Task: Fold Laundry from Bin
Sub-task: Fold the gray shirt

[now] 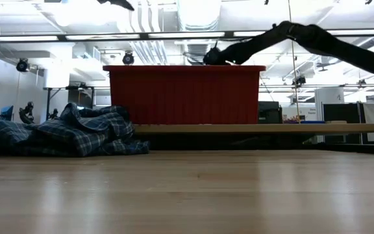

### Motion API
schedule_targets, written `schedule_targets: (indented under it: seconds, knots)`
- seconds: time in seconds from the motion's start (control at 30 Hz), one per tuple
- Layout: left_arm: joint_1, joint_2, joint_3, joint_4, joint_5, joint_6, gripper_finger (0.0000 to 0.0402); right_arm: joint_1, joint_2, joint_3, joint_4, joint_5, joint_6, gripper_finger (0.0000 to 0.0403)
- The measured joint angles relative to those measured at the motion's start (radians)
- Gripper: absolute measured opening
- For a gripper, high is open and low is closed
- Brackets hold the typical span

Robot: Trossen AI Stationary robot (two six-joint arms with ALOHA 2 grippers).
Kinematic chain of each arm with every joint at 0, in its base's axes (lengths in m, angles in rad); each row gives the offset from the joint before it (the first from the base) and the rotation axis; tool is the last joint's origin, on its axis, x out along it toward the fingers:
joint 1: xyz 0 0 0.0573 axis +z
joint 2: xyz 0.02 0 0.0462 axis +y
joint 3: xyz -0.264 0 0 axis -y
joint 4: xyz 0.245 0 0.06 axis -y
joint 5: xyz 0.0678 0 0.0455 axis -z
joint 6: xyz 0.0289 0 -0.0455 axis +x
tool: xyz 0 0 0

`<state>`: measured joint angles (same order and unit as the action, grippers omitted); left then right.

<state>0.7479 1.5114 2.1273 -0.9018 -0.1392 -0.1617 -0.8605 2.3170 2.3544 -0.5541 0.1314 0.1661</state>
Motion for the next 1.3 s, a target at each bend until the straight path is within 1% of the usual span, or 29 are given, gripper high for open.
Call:
schedule_targets:
  seconds: [0.03,0.23,0.3,0.43,0.57,0.63,0.67,0.77,0.83,0.93,1.03,1.1,1.13,1.17,1.23,1.27,1.3]
  knots:
    - [-0.012,-0.003,0.000,0.021,-0.001,0.008,0.0326,0.003,-0.011,0.000,0.028,0.000,-0.017,0.0029]
    - [-0.119,-0.013,-0.001,0.101,-0.004,0.093,0.0326,0.020,-0.147,0.000,0.197,-0.005,-0.068,0.0027]
    - [-0.152,-0.011,-0.002,0.106,-0.043,0.093,0.0326,0.028,-0.206,0.000,0.218,-0.025,-0.082,0.0026]
    - [-0.216,-0.008,-0.013,0.094,-0.137,0.097,0.0326,0.067,-0.332,0.000,0.232,-0.136,-0.103,0.0025]
    - [-0.287,-0.012,-0.014,0.065,-0.146,0.087,0.0326,0.141,-0.459,0.000,0.201,-0.287,-0.138,0.0024]
    - [-0.332,-0.023,-0.014,0.050,-0.175,0.078,0.0326,0.199,-0.518,-0.001,0.155,-0.341,-0.160,0.0024]
    - [-0.358,-0.032,-0.014,0.041,-0.201,0.078,0.0326,0.235,-0.549,-0.001,0.121,-0.352,-0.166,0.0024]
    - [-0.444,-0.067,-0.014,0.020,-0.297,0.081,0.0326,0.358,-0.642,-0.002,-0.016,-0.360,-0.185,0.0024]
    - [-0.500,-0.094,-0.014,-0.001,-0.338,0.091,0.0326,0.455,-0.703,-0.002,-0.118,-0.360,-0.189,0.0024]
    - [-0.597,-0.136,-0.014,-0.049,-0.350,0.102,0.0326,0.617,-0.774,-0.001,-0.280,-0.360,-0.164,0.0025]
    - [-0.713,-0.169,-0.014,-0.124,-0.348,0.078,0.0326,0.803,-0.804,-0.001,-0.449,-0.357,-0.051,0.0029]
    - [-0.795,-0.179,-0.015,-0.184,-0.345,0.048,0.0326,0.944,-0.800,-0.006,-0.558,-0.303,0.032,0.0030]
    - [-0.834,-0.179,-0.018,-0.213,-0.345,0.031,0.0326,1.012,-0.788,-0.010,-0.617,-0.247,0.067,0.0030]
    - [-0.876,-0.179,-0.025,-0.234,-0.346,0.013,0.0326,1.075,-0.774,-0.016,-0.676,-0.169,0.110,0.0030]
    - [-0.944,-0.176,-0.050,-0.246,-0.351,-0.022,0.0326,1.185,-0.735,-0.034,-0.792,0.029,0.260,0.0031]
    - [-0.973,-0.175,-0.067,-0.243,-0.354,-0.041,0.0326,1.224,-0.714,-0.045,-0.853,0.109,0.349,0.0031]
    - [-0.999,-0.175,-0.088,-0.237,-0.356,-0.054,0.0326,1.255,-0.692,-0.058,-0.914,0.164,0.441,0.0032]
